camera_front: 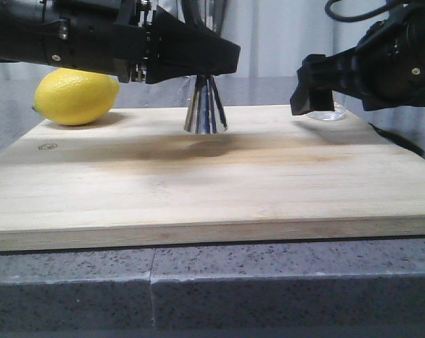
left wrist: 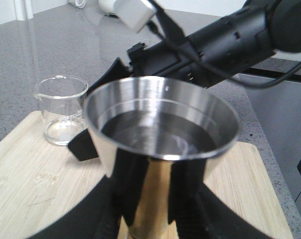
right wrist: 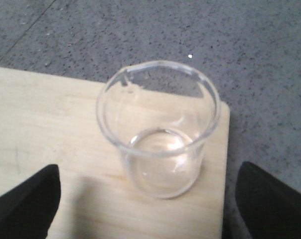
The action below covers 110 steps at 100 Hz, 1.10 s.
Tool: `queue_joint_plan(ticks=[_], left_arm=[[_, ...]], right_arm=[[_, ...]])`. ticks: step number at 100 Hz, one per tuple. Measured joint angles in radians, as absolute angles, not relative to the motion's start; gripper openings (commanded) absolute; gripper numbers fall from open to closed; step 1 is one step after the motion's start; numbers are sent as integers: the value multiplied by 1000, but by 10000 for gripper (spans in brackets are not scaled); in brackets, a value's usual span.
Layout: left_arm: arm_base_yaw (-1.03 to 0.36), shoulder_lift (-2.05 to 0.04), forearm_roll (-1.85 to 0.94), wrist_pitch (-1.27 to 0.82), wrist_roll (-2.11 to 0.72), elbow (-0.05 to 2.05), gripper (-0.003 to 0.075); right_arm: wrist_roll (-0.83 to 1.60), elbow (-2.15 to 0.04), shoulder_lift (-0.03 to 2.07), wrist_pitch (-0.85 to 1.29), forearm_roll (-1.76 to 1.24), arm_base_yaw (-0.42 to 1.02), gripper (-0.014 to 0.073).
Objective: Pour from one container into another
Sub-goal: 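Open the right gripper and withdraw it from the beaker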
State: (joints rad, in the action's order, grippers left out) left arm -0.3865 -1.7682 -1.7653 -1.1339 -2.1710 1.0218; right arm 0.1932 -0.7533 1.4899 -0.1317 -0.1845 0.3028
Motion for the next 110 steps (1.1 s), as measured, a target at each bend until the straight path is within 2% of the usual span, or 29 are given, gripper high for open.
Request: queue_joint_plan(ticks=[33, 61, 86, 110], left_arm=[[-387, -1768, -1765, -1134, -2171, 1022, 206], [-387, -1768, -1765, -1134, -2171, 1022, 206], [-387, -1768, -1765, -1134, -2171, 1022, 206], [-387, -1768, -1765, -1134, -2171, 1022, 206]], right_arm=[[193, -753, 1244, 289, -162, 303, 638], [193, -753, 995, 556, -137, 303, 638], [193, -753, 793, 690, -119, 303, 638], [193, -753, 702, 742, -91, 303, 638]])
